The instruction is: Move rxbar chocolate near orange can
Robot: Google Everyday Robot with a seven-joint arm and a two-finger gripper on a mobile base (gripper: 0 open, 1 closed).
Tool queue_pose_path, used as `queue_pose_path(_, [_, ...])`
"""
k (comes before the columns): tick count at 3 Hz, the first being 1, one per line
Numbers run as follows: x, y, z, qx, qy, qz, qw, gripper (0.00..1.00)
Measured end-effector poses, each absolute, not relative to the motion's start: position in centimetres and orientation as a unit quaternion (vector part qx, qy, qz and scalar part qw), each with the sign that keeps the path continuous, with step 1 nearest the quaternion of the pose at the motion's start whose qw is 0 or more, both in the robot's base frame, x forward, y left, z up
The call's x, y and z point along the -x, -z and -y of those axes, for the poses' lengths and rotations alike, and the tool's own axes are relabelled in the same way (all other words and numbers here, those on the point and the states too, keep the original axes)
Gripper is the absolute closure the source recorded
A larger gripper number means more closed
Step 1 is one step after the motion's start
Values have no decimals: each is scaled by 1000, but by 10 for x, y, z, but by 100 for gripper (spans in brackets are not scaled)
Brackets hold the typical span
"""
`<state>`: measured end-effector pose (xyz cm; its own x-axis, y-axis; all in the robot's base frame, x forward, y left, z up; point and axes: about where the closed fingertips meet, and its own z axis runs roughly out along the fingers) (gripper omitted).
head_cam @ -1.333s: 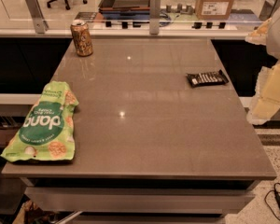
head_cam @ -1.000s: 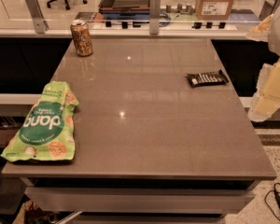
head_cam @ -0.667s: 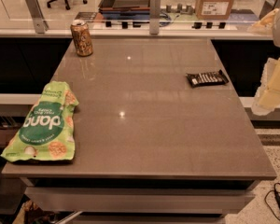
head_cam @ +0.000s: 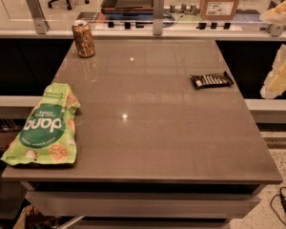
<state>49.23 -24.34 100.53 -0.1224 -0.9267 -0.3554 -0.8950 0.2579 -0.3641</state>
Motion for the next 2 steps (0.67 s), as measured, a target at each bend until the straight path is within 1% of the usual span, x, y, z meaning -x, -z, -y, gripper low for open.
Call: queue_pose_path(2, [-541, -990, 264, 596, -8, -753, 280, 0])
